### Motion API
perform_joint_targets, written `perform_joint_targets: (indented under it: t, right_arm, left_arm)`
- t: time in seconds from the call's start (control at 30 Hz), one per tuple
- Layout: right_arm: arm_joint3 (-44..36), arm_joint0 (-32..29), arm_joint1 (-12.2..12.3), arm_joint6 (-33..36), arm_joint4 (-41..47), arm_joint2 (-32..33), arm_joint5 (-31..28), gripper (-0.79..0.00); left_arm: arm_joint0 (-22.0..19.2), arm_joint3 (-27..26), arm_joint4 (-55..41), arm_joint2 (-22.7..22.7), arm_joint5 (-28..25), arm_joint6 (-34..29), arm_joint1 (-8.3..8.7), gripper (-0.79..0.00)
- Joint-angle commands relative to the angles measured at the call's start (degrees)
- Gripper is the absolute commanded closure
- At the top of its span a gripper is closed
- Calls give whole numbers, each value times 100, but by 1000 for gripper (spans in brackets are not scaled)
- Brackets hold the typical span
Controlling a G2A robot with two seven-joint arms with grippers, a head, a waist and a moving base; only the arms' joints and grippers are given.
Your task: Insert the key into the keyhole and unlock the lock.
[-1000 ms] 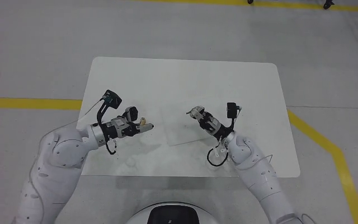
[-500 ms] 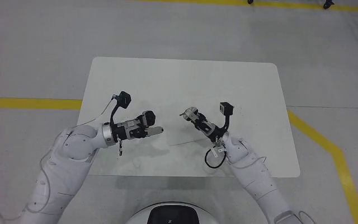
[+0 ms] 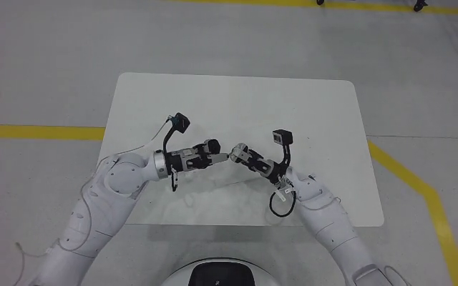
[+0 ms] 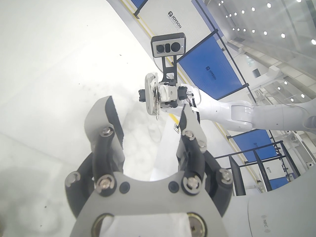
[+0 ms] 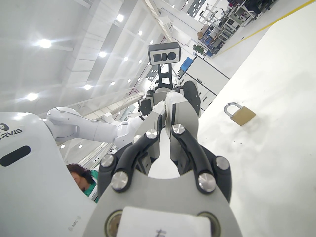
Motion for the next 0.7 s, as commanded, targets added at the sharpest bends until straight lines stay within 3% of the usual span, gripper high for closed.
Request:
perform_joint_targets:
  t: [0.0,0.13,0.27,0.5,0.67]
  right_arm:
    - [74,39,-19,127,106,4,0,0]
    - [192,81,-52,259,238,55,0,0]
    - [226,80,-83,398,315,98,0,0]
    - [317,114,-152,483,298,90,0,0]
    - [332,116,-180,483,264,96,0,0]
  left_arm:
    - [-58,49,-37,64,-19,-26,-10,-228]
    - [-107,91,-31,162,-10,-30,-22,-160]
    - [-141,115,-13,249,18,-24,-33,-185]
    - [-189,149,-64,319,1,-43,-36,-139]
    - [-189,150,-53,328,21,-19,-29,-22]
